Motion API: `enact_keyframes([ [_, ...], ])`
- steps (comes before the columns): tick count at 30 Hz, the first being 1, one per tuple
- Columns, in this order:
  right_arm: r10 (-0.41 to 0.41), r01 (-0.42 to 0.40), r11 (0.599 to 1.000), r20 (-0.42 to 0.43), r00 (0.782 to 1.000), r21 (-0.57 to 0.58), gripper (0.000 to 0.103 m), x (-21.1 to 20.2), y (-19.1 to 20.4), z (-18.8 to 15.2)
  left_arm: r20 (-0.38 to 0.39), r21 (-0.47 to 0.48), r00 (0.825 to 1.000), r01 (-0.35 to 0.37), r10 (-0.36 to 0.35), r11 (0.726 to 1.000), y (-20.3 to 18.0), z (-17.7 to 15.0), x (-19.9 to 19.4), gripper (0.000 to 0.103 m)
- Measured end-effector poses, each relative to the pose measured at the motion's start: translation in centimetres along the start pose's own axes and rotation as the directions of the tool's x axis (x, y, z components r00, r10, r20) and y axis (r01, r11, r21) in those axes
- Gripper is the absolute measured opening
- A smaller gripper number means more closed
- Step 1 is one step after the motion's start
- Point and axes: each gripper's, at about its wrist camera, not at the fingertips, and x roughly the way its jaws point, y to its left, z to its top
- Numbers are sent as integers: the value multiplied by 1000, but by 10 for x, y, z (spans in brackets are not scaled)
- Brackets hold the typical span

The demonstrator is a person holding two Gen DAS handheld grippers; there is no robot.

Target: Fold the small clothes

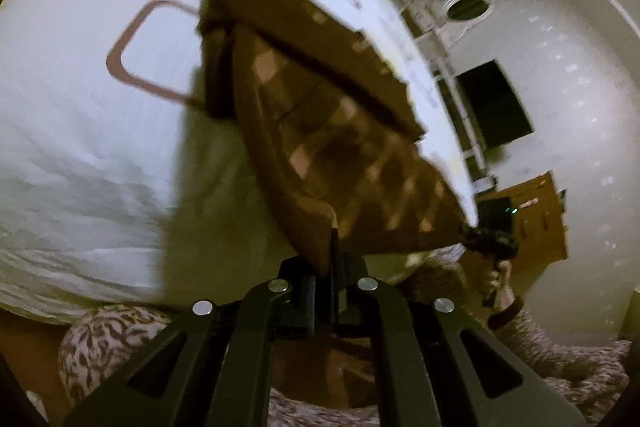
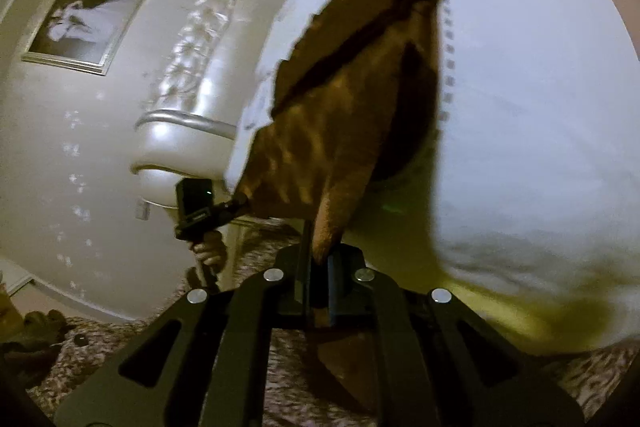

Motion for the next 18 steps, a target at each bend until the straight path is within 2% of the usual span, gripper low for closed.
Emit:
enact_keyframes([
  [6,87,-86,996,64,994,-19,5,-20,27,-1,102,-26,991,86,-83,996,-16,-4,-31,4],
  [10,136,-134,991,110,985,-28,5,-28,39,12,170,-61,977,142,-130,988,-27,4,-41,4],
  [14,183,-177,983,164,969,-50,5,-34,53,37,248,-105,957,182,-152,978,-33,27,-54,4],
  [18,229,-218,973,226,947,-75,5,-38,65,70,328,-139,933,202,-148,969,-40,67,-61,4],
])
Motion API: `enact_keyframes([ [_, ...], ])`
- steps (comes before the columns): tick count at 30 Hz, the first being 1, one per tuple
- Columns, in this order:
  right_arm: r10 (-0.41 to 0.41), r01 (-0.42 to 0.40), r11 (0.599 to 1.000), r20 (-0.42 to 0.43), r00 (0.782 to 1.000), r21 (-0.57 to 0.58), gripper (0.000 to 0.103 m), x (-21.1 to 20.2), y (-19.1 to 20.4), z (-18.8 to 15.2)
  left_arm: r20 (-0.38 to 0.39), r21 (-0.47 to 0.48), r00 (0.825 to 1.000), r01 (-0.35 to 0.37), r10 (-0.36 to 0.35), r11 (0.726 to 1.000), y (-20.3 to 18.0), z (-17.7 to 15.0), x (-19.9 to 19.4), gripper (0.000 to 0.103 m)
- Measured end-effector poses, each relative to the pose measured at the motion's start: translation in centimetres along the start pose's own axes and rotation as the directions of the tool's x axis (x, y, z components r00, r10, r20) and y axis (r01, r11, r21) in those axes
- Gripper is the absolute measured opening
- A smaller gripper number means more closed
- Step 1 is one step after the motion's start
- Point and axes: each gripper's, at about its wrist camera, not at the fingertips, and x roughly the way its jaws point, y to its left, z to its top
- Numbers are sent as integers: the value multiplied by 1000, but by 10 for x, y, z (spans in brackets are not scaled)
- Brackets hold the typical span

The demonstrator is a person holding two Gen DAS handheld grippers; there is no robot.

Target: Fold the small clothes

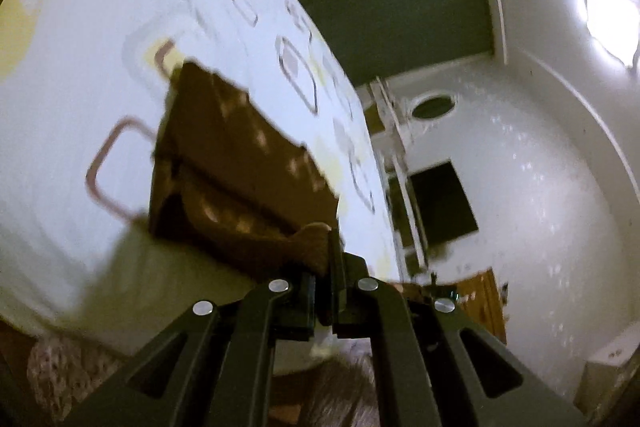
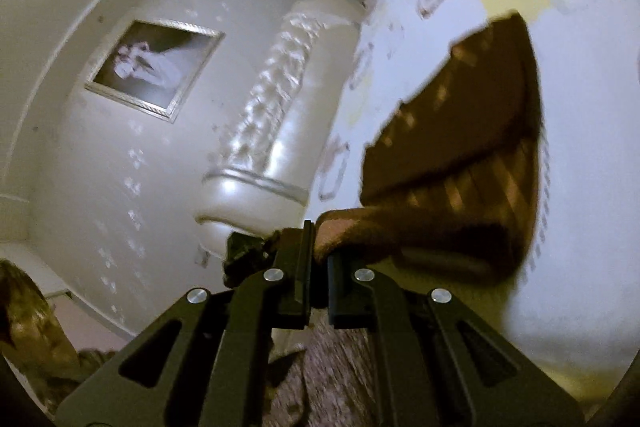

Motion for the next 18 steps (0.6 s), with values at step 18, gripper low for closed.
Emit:
enact_keyframes([
  [18,-69,42,982,141,988,184,5,64,-95,134,12,-236,971,-228,238,945,70,132,124,4],
])
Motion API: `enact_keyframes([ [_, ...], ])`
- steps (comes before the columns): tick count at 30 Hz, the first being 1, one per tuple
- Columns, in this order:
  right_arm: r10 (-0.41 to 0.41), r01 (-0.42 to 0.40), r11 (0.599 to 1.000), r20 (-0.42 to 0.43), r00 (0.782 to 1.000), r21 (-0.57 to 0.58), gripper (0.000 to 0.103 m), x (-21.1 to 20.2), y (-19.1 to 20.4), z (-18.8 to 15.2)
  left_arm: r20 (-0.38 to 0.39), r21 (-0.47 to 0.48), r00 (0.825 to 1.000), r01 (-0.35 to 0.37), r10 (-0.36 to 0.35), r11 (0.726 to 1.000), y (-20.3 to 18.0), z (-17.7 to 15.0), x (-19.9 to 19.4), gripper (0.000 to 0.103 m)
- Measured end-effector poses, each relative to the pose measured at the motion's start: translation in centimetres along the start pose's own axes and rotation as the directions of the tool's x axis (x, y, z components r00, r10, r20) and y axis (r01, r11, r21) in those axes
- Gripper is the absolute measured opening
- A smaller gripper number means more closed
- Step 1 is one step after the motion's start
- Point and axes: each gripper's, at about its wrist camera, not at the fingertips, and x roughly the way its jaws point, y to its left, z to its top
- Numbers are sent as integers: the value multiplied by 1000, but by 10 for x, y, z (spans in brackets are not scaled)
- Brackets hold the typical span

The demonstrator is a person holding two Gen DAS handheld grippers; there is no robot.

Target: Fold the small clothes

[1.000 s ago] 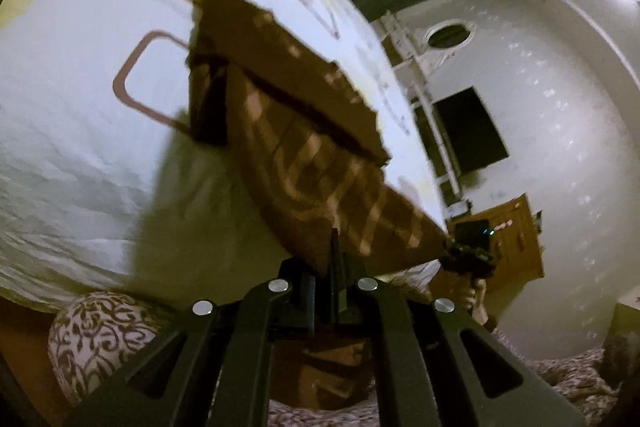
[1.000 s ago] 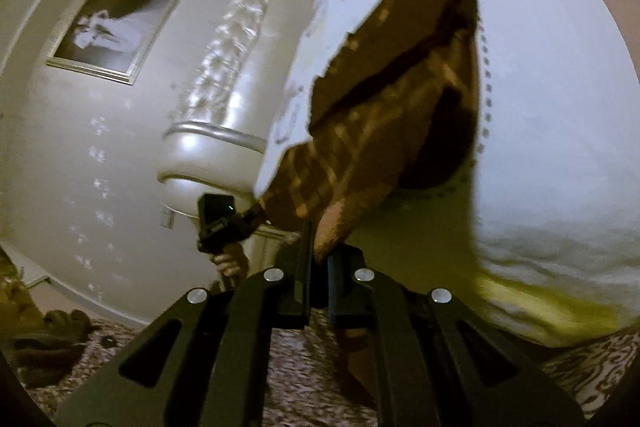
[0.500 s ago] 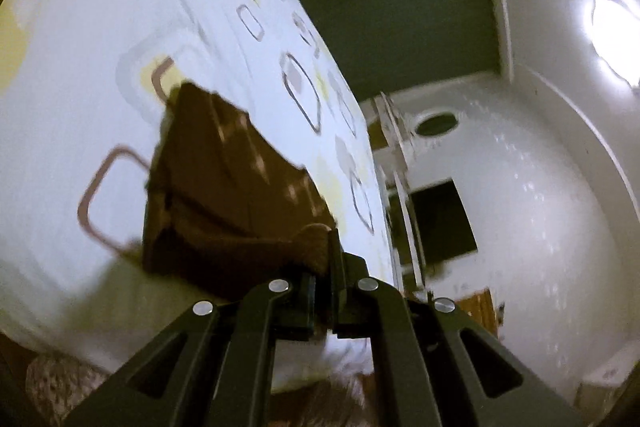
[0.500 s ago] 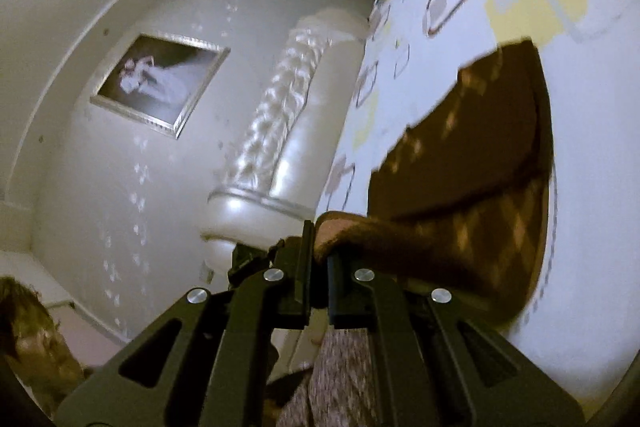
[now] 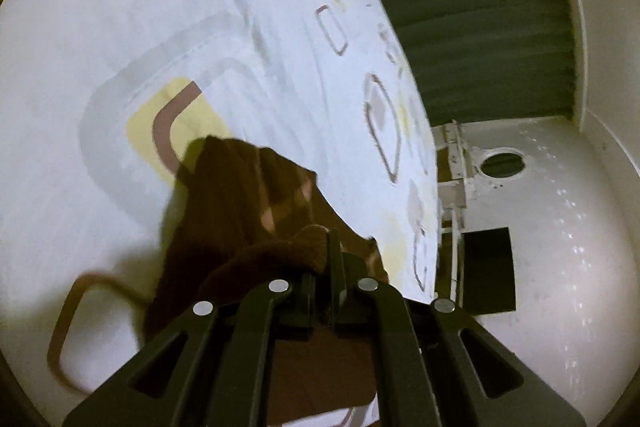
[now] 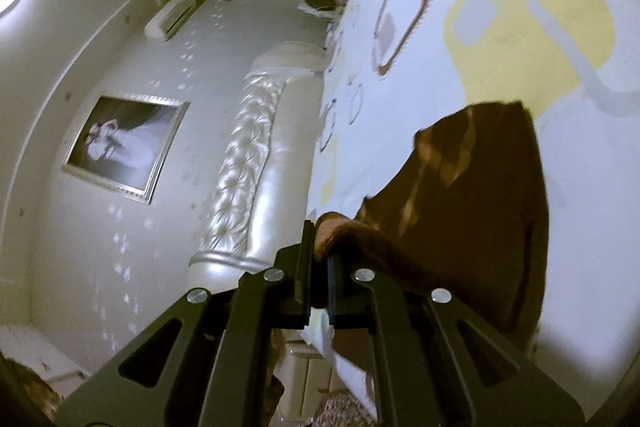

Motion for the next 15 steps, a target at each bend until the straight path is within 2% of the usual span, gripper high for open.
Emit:
enact_keyframes([
  [7,-57,56,994,8,998,93,5,26,-45,30,-33,-31,995,-90,89,995,17,25,48,4],
  [15,-92,91,988,2,996,123,5,42,-72,42,-56,-75,994,-101,97,992,31,38,71,5],
])
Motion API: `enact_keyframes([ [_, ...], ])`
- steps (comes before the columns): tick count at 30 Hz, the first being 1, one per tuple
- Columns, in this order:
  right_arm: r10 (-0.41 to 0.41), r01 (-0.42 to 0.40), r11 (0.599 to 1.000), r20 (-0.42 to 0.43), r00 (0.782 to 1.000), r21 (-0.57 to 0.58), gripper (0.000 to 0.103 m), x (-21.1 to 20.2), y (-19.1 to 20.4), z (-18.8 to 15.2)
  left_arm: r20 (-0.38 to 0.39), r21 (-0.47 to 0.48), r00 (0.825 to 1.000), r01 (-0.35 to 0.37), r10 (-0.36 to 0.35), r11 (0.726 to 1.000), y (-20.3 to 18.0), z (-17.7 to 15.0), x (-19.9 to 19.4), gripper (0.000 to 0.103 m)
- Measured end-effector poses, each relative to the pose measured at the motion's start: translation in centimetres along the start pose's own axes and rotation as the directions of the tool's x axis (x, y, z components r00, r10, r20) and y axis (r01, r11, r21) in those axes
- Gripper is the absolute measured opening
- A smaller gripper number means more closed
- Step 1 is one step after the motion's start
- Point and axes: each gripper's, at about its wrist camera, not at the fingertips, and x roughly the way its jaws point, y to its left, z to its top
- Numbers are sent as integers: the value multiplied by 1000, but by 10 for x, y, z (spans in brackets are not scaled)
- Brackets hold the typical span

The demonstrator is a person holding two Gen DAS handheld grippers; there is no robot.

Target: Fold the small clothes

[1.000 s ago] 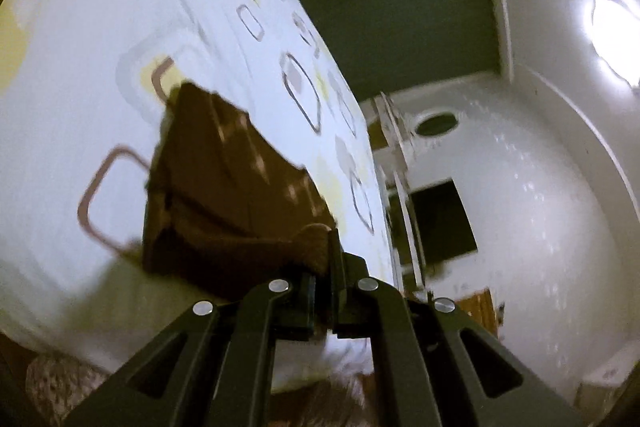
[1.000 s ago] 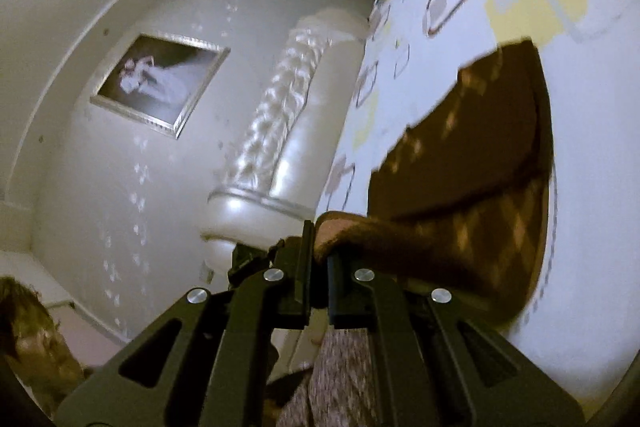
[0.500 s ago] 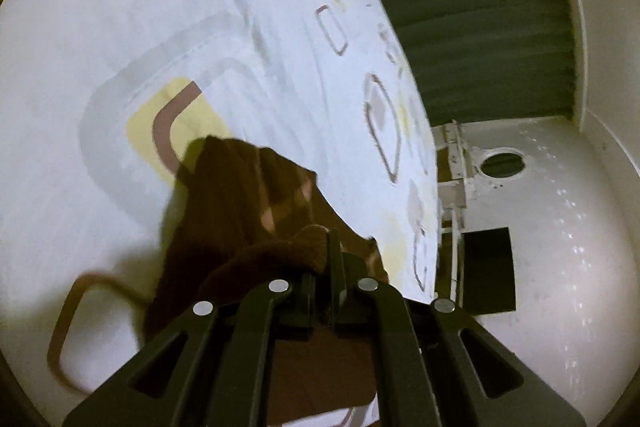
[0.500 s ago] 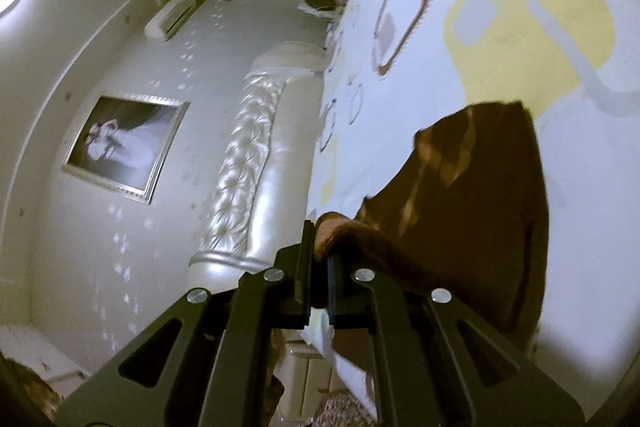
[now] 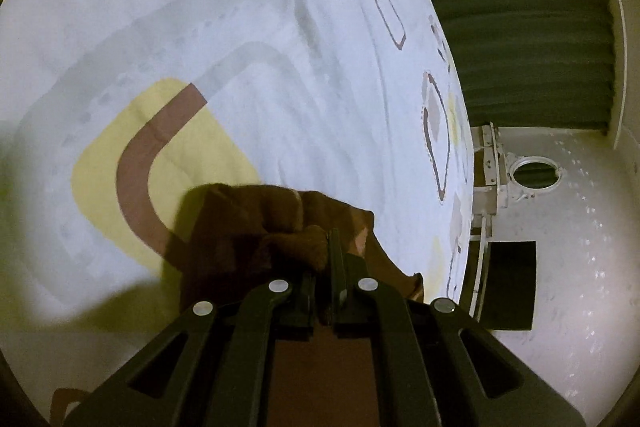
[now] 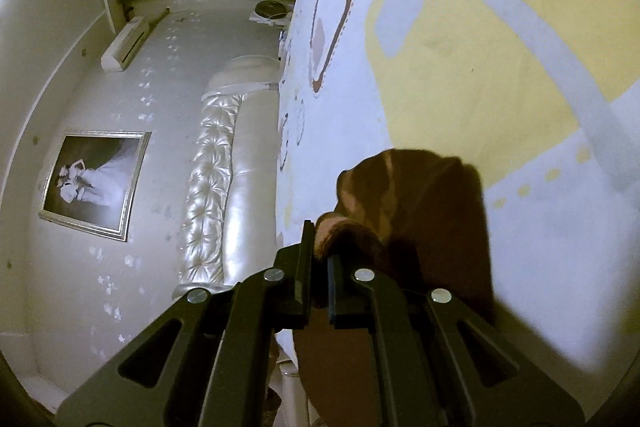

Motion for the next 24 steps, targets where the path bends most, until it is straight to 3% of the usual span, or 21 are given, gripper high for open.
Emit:
enact_keyframes([
  [11,-51,51,999,8,999,-10,8,10,-9,13,-10,-71,998,69,-70,995,7,13,10,5],
  [18,-55,55,998,10,998,-9,8,17,-13,16,-28,-168,994,97,-103,981,17,16,14,7],
  [21,-54,53,999,16,998,4,8,18,-15,16,-29,-191,992,117,-125,975,20,19,12,18],
  [23,-55,55,998,17,998,7,8,18,-16,15,-19,-201,988,147,-154,969,20,22,8,33],
  [24,-54,53,999,18,998,9,8,17,-18,15,-7,-201,987,158,-163,967,20,23,5,36],
])
